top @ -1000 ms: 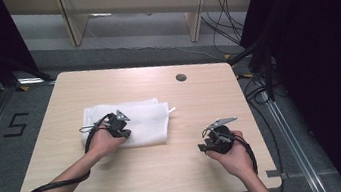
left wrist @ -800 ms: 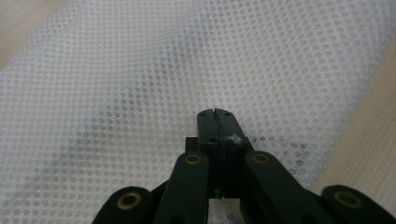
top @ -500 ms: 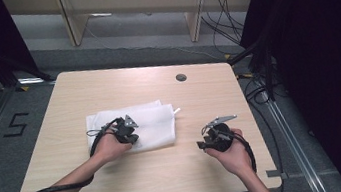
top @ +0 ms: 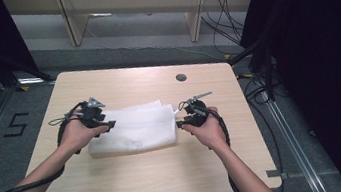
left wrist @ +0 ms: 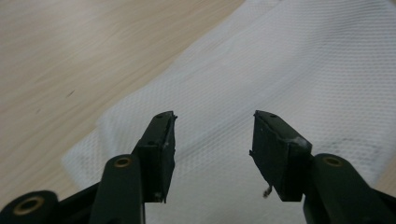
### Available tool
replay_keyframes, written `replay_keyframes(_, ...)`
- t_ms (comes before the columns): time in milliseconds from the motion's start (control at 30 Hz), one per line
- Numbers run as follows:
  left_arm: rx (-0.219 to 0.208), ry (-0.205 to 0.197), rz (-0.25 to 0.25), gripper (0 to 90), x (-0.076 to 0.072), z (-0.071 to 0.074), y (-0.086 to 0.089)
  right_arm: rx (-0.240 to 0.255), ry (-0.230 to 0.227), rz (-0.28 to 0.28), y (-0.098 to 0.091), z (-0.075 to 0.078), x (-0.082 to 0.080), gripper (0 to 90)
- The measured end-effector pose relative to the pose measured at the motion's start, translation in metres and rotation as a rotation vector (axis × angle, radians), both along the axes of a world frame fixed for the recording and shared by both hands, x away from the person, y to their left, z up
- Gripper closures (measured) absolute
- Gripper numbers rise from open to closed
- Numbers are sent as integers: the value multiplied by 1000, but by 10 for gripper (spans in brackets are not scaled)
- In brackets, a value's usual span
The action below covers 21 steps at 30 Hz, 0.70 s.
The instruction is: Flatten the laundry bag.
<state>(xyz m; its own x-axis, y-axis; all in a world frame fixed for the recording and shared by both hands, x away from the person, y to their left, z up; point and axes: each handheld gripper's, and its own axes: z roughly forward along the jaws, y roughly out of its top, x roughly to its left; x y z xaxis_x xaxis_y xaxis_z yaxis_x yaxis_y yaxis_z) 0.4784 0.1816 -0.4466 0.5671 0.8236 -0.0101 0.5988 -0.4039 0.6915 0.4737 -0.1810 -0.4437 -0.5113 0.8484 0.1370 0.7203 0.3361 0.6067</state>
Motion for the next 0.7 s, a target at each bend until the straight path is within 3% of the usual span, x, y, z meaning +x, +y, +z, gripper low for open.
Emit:
replay_keyframes(100,-19,24,35,468,2,-5,11,8,5,-9,5,-3,10,562)
replay_keyframes(133,-32,46,67,448,3,-12,18,11,40,-8,10,-5,19,556)
replay_keyframes(200,-50,78,88,425,4,-18,21,17,45,-8,15,-10,25,550)
replay_keyframes(300,-45,94,86,416,6,-24,24,19,74,-17,24,-15,32,541)
replay_keyframes(367,-65,123,105,425,8,-28,24,17,84,-17,26,-17,34,540)
replay_keyframes(400,-50,148,96,434,9,-29,25,19,96,-26,28,-19,36,535)
replay_keyframes(433,-51,154,98,446,10,-30,25,6,90,-21,30,-21,37,551)
replay_keyframes(467,-54,168,101,469,11,-33,24,-5,127,-43,32,-22,39,604)
replay_keyframes(533,-54,173,98,499,11,-35,22,7,139,-45,29,-24,42,626)
replay_keyframes(667,-26,184,83,579,12,-38,19,-27,143,-36,27,-24,40,857)
replay_keyframes(700,-15,184,71,579,12,-39,19,-27,143,-36,27,-24,40,857)
